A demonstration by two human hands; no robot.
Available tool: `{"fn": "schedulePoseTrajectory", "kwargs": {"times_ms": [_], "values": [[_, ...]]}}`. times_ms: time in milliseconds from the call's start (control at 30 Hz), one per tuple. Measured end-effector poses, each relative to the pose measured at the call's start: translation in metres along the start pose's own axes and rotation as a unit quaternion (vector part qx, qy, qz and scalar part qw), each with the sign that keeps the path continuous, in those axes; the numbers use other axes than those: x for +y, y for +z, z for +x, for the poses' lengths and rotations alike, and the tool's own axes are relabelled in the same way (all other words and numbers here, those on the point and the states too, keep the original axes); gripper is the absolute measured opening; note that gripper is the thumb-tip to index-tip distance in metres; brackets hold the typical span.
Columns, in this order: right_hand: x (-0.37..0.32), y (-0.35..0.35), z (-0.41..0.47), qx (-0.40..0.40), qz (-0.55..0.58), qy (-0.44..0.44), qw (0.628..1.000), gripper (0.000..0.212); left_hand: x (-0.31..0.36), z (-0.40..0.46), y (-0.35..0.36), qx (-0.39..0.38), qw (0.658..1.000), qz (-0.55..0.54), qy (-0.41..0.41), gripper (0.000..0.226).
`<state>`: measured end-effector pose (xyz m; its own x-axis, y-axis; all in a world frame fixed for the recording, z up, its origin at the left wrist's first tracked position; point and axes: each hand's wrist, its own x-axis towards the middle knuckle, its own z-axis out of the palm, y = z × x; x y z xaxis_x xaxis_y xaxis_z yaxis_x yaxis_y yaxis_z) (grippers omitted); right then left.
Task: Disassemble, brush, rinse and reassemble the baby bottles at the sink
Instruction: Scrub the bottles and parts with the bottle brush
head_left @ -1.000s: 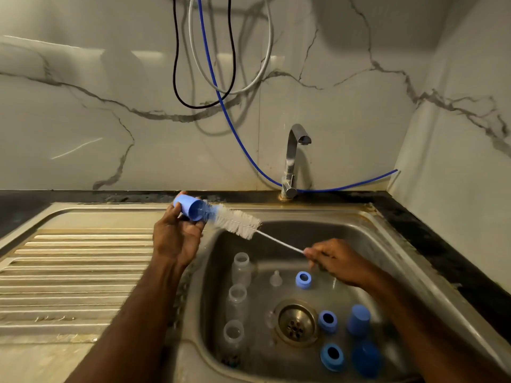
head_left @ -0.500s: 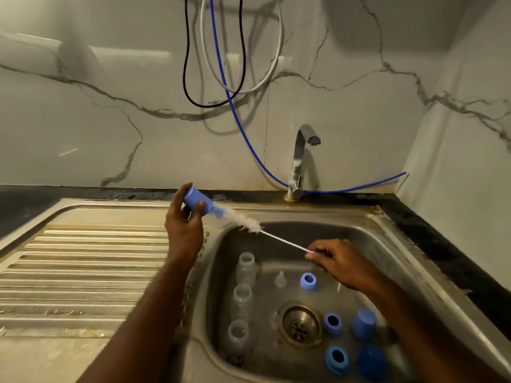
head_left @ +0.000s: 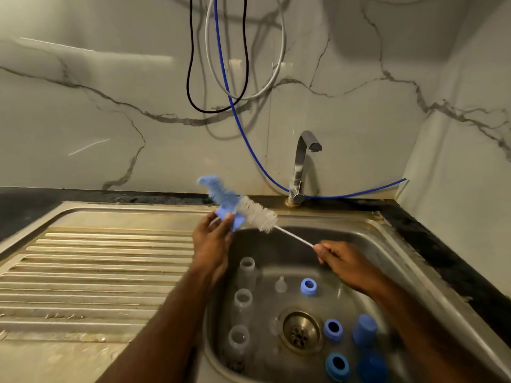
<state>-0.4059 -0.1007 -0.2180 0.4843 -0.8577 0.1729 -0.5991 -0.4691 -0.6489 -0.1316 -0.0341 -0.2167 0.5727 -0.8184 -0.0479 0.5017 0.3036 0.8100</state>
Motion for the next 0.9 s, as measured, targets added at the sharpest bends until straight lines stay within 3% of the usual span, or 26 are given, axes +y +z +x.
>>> {"fn": "schedulePoseTrajectory", "kwargs": {"times_ms": [167,333,533,733,900], "values": [[-0.018,0.012,0.000,0.044,-0.016,-0.027,0.999,0.036,-0.016,-0.011,0.014,-0.095,0.994,0.016,-0.042,0.049],[-0.006,-0.007,0.000,0.004,-0.041,0.006,0.999,0.040,-0.004,-0.003,0.010,-0.028,0.998,-0.044,-0.020,0.043],[-0.017,0.012,0.000,0.031,-0.041,-0.014,0.999,0.035,-0.018,-0.021,0.023,-0.093,0.993,0.031,-0.065,0.038],[0.000,-0.009,-0.001,0.011,-0.024,0.011,1.000,0.040,-0.012,-0.009,0.013,-0.035,0.999,-0.015,-0.037,0.042],[-0.020,0.015,0.002,0.026,-0.034,-0.027,0.999,0.039,-0.022,-0.020,0.023,-0.062,0.996,0.025,-0.061,0.026]]}}
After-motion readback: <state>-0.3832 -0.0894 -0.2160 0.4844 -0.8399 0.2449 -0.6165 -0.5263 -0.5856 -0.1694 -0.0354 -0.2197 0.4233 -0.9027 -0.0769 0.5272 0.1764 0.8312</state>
